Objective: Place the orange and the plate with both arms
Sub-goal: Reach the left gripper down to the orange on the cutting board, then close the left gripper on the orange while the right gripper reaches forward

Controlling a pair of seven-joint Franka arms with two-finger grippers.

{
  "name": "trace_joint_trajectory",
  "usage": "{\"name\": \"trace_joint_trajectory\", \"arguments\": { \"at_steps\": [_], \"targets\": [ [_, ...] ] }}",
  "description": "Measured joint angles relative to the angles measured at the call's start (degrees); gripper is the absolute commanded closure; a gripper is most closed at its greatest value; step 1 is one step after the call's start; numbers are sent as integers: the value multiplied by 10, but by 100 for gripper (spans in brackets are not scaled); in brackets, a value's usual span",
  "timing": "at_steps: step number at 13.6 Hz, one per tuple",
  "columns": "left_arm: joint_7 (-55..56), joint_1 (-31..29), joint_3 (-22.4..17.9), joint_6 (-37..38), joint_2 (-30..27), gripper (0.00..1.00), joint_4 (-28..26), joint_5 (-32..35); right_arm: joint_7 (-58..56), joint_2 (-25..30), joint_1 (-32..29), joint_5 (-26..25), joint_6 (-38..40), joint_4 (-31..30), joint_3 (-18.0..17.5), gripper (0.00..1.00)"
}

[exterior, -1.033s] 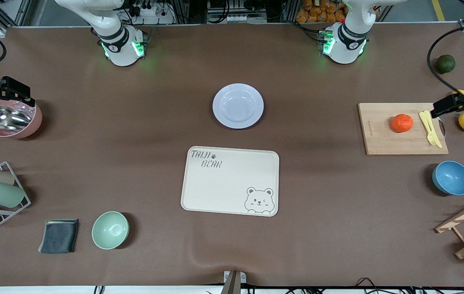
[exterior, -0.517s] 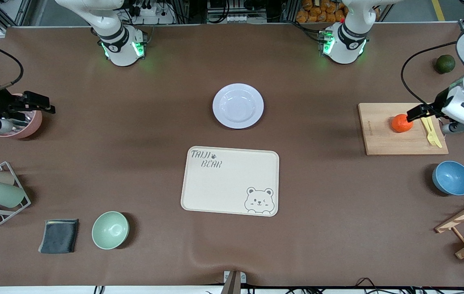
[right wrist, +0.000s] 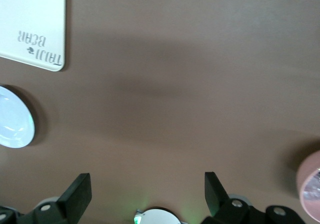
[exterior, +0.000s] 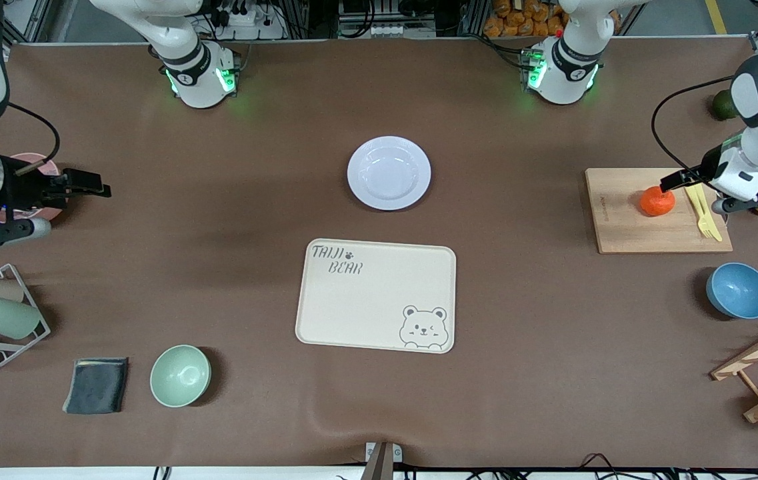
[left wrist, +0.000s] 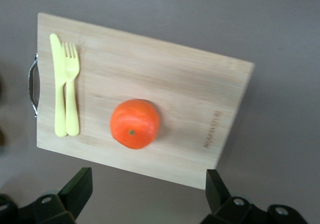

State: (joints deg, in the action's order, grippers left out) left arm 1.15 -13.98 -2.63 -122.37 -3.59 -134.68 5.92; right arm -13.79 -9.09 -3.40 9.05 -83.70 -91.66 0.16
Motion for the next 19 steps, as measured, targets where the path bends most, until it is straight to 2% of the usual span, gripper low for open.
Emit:
{"name": "trace_joint_trajectory", "arguments": {
  "at_steps": [3, 7, 9, 12, 17, 19],
  "targets": [
    [-2, -25, 0, -55, 32, 0, -23, 2, 1, -12, -1, 30, 0, -13, 1, 0],
    [-4, -31, 0, -82, 49, 0, -42, 2, 1, -22, -10, 68, -14, -50, 3, 0],
    [-9, -32, 0, -93, 65, 0, -44, 2, 1, -23, -10, 77, -15, -59, 3, 0],
    [-20, -45, 0, -113, 92, 0, -44, 2, 1, -25, -12, 116, -19, -75, 3, 0],
    [-37, -59, 0, -140, 123, 0, -44, 2, 1, -36, -13, 127, -30, -86, 3, 0],
    [-37, -59, 0, -145, 131, 0, -44, 2, 1, -41, -14, 151, -25, -90, 4, 0]
  ]
}}
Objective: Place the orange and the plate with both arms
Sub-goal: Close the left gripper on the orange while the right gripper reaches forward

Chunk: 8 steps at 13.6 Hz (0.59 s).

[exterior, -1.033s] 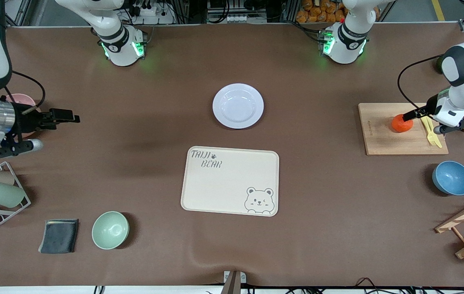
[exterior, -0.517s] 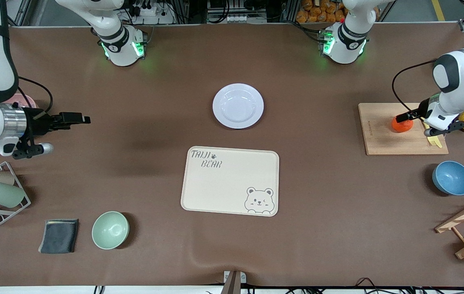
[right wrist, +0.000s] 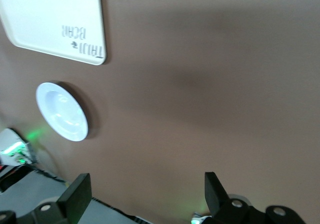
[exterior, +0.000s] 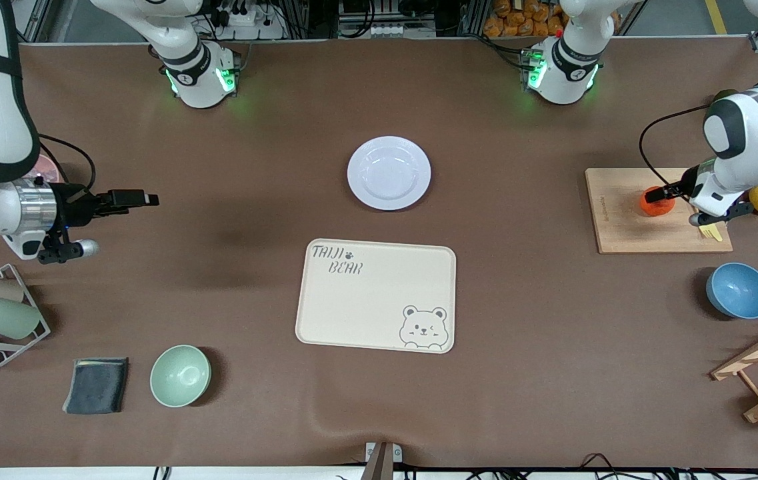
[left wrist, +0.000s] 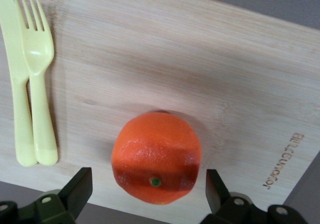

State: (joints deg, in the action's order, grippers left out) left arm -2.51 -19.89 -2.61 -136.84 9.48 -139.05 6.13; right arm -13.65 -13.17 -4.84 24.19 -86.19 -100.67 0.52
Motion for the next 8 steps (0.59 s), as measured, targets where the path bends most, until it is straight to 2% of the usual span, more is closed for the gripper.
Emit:
{"name": "trace_joint_trajectory", "arguments": {
  "at_steps": [4, 6, 8],
  "targets": [
    [0, -5, 0, -11, 18, 0, 0, 0, -1, -26, -10, 36, 2, -15, 1, 0],
    [0, -8, 0, -14, 23, 14, 1, 0, -1, -34, -11, 40, 3, -16, 1, 0],
    [-1, -8, 0, -14, 25, 43, 2, 0, -2, -39, -11, 53, 6, -22, 1, 0]
  ]
}}
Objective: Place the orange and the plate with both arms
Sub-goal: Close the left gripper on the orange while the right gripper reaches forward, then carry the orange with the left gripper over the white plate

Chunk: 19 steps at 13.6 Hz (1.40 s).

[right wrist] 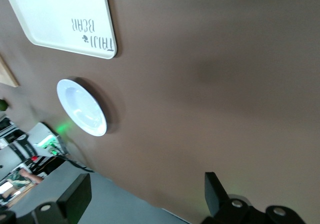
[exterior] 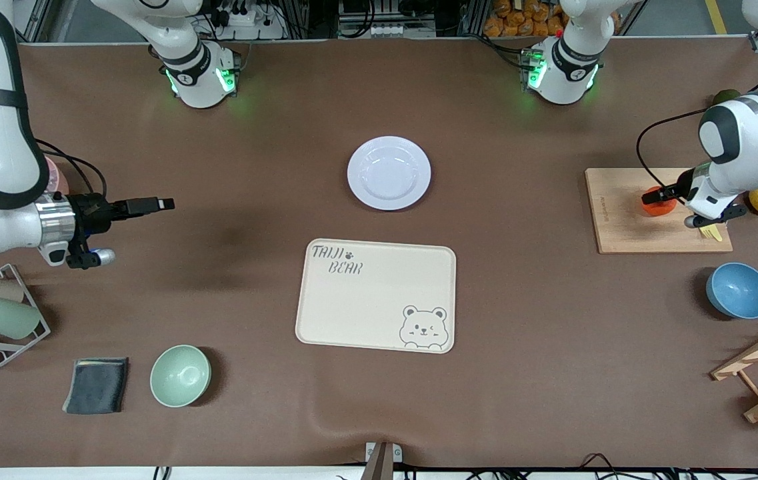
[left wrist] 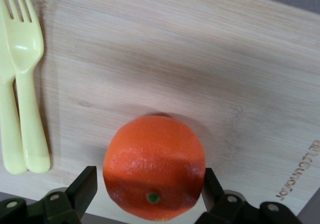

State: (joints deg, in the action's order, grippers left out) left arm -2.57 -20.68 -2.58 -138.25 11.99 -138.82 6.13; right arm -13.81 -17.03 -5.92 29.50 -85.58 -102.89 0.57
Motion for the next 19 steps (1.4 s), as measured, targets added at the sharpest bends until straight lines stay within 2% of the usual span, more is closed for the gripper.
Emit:
{"name": "trace_joint_trajectory", "arguments": {
  "at_steps": [1, 2, 3, 4, 7, 9, 11, 13, 15, 19],
  "targets": [
    [0, 0, 0, 0, 1, 51, 1, 0, -5, -3, -1, 6, 0, -5, 0, 0],
    [0, 0, 1, 0, 2, 65, 2, 0, -17, -8, -2, 12, 0, -9, 0, 0],
    [0, 0, 2, 0, 3, 85, 5, 0, -28, -14, -5, 18, 0, -12, 0, 0],
    [0, 0, 2, 1, 4, 99, 6, 0, -40, -22, -10, 24, 0, -14, 0, 0],
    [0, 0, 14, 1, 8, 100, 25, 0, -78, -40, -25, 42, 5, -17, 0, 0],
    [5, 0, 49, 34, 0, 100, 59, 0, -94, -48, -31, 57, 7, -19, 0, 0],
    [28, -1, 107, 123, -20, 100, 115, -17, -118, -60, -35, 72, 8, -21, 0, 0],
    [53, 1, 172, 210, -35, 100, 177, -67, -142, -75, -43, 81, 8, -28, 0, 0],
    [117, 4, 244, 240, -37, 100, 219, -84, -157, -87, -47, 89, 8, -33, 0, 0],
    [278, 18, 375, 243, -14, 100, 250, -87, -162, -93, -36, 108, 7, -41, -7, 0]
  ]
}}
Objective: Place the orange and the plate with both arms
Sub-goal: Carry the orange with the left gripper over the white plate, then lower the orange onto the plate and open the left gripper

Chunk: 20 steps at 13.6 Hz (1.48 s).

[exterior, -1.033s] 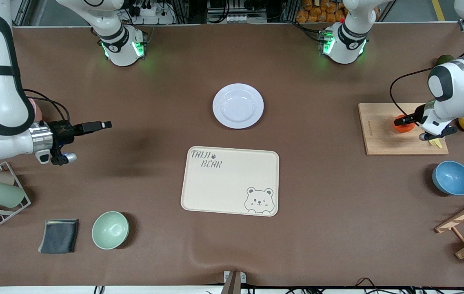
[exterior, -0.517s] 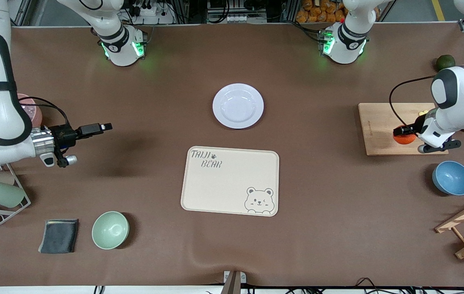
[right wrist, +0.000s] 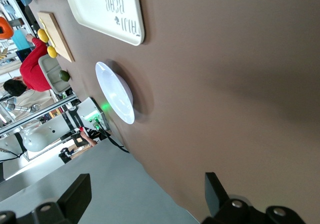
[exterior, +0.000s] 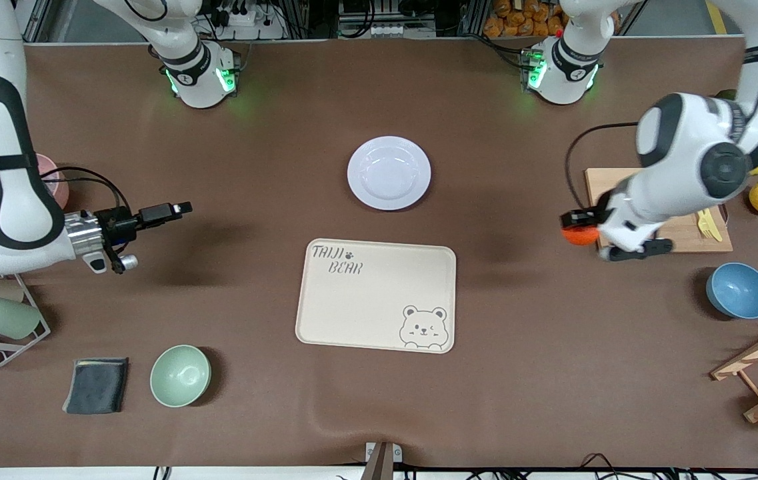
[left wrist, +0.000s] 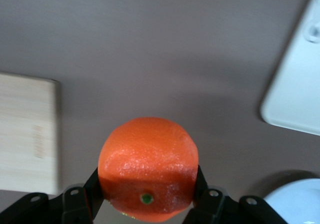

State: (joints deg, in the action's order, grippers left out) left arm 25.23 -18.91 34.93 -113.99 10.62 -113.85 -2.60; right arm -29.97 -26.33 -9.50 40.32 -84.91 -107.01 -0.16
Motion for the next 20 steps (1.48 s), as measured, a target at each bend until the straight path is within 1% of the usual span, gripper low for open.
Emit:
{"name": "trace_joint_trajectory", "arguments": {
  "at_steps": [1, 2, 4, 6, 8, 12, 14, 17, 18, 20],
  "targets": [
    [45, 19, 17, 0, 11, 100, 8, 0, 0, 0, 8, 2, -5, -2, -1, 0],
    [89, 46, 23, -3, 22, 100, 15, 0, 0, -1, 17, 12, -12, -6, -2, 0],
    [180, 109, 25, -22, 45, 100, 20, 0, -18, -3, 28, 50, -35, -31, -2, 0],
    [248, 165, 25, -45, 69, 100, 19, 0, -50, -6, 42, 76, -69, -61, -3, 0],
    [313, 215, 25, -75, 88, 100, 12, 0, -59, -9, 62, 103, -89, -81, -3, 0],
    [432, 314, 24, -157, 114, 100, -22, 4, -74, -10, 99, 140, -126, -112, -4, 0],
    [485, 345, 23, -184, 139, 100, -28, 40, -80, -10, 110, 146, -143, -126, -4, 0],
    [545, 361, 22, -213, 187, 100, -29, 92, -88, -10, 118, 150, -150, -135, -4, 0],
    [552, 363, 22, -219, 198, 96, -28, 99, -88, -10, 124, 161, -156, -138, -4, 0],
    [566, 372, 21, -230, 214, 75, -26, 104, -89, -10, 147, 195, -176, -151, -5, 0]
  ]
}}
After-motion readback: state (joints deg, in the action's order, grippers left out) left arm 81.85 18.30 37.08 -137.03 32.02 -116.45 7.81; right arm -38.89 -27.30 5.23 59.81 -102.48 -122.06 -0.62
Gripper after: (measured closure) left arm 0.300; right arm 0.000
